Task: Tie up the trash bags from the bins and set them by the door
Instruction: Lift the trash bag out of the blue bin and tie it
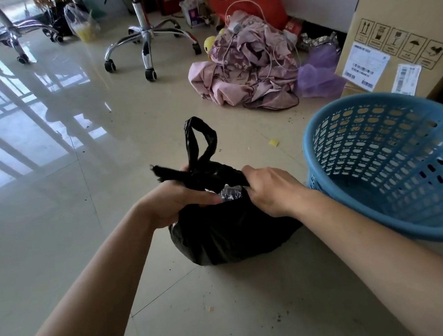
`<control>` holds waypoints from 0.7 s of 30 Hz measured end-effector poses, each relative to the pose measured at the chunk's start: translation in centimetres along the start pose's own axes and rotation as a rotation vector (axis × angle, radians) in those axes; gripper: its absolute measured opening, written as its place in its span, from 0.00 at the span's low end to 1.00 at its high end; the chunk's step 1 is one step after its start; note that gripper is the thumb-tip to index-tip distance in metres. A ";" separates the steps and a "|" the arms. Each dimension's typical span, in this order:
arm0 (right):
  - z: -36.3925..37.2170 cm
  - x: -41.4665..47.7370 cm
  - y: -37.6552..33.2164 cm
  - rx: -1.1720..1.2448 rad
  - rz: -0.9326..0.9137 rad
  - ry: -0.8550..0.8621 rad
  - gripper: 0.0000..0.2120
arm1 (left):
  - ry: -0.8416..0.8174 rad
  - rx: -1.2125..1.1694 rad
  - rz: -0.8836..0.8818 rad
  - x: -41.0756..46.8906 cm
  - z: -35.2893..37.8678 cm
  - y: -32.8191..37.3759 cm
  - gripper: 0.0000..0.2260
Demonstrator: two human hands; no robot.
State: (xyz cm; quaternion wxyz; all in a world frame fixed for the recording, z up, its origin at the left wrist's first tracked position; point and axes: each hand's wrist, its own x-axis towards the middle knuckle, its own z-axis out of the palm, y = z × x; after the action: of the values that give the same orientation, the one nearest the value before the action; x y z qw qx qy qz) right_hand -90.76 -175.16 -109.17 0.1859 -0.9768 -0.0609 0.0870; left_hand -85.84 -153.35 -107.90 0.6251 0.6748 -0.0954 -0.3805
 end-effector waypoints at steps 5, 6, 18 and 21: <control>0.6 -0.1 -0.1 -0.104 -0.026 -0.060 0.06 | 0.056 -0.177 0.028 0.7 0.9 -0.1 0.18; 0.6 -0.2 -0.1 -0.077 -0.035 -0.061 0.07 | 0.084 -0.299 0.005 0.9 1.0 0.1 0.21; 0.3 -0.3 1.2 0.118 0.001 -0.046 0.18 | -0.018 -0.439 0.045 0.5 1.7 0.4 0.18; 0.0 -0.4 1.2 0.250 0.038 -0.070 0.12 | 0.039 -0.397 0.024 0.7 1.6 0.6 0.18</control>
State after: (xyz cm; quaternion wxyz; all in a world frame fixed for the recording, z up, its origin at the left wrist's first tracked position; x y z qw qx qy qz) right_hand -91.00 -176.37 -109.55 0.3021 -0.9434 -0.0376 0.1317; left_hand -86.18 -155.15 -107.56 0.7522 0.5442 -0.0145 -0.3713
